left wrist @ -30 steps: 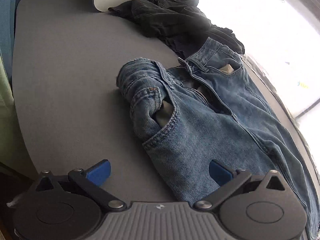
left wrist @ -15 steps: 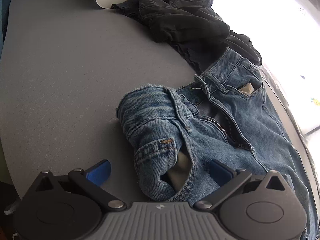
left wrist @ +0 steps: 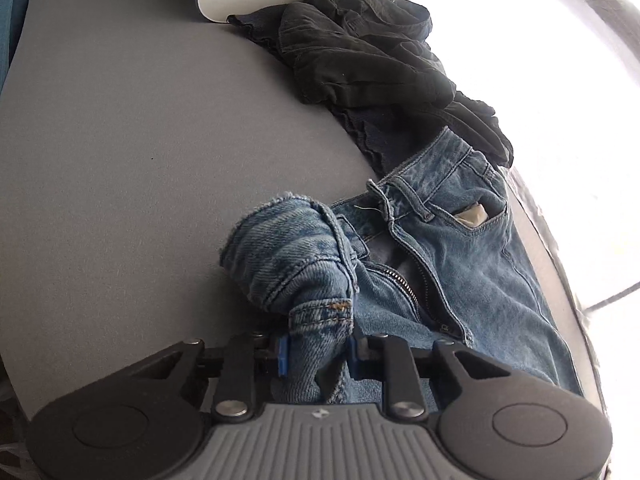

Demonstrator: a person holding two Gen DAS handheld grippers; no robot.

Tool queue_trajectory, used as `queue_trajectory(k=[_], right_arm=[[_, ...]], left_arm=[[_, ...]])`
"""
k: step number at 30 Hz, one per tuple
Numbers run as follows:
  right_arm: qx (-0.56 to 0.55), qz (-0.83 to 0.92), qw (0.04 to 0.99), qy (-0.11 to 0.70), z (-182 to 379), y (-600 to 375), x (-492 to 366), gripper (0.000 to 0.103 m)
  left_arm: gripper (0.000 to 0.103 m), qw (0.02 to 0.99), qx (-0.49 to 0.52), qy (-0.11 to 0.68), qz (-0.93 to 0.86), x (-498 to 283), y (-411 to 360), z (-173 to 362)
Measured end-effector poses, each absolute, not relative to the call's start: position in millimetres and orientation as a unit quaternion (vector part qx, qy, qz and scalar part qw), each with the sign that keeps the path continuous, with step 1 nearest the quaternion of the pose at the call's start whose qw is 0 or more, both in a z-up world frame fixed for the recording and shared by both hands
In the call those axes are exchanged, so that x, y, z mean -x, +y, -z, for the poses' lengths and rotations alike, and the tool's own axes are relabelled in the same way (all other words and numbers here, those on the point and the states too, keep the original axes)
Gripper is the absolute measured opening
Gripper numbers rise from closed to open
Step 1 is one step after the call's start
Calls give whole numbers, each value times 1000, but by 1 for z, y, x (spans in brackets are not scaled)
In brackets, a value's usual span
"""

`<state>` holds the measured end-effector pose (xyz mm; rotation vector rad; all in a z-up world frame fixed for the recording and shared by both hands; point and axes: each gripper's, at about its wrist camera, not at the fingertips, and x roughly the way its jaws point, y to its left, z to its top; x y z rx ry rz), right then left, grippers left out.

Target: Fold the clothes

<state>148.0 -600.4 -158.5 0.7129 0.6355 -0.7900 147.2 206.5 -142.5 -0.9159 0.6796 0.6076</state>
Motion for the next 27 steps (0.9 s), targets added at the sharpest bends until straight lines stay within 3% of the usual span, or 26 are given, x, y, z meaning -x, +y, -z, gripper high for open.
queue_trajectory(k=[5,15,19,27], right_arm=[[-395,345,828,197,107,-604,-137,3],[-371,258,891,29,-20,-585,-147,3],[-332,260,907,11,-41,-580,-148,3],[-344,302,886,79,5,-577,-158,3]], left_arm=[[19,823,446,258,-239,-145,210,107],[17,836,501,135,-180,-153,225,32],[17,840,491,137,-187,-152,225,25],[17,804,514,181,-239,-146,220,59]])
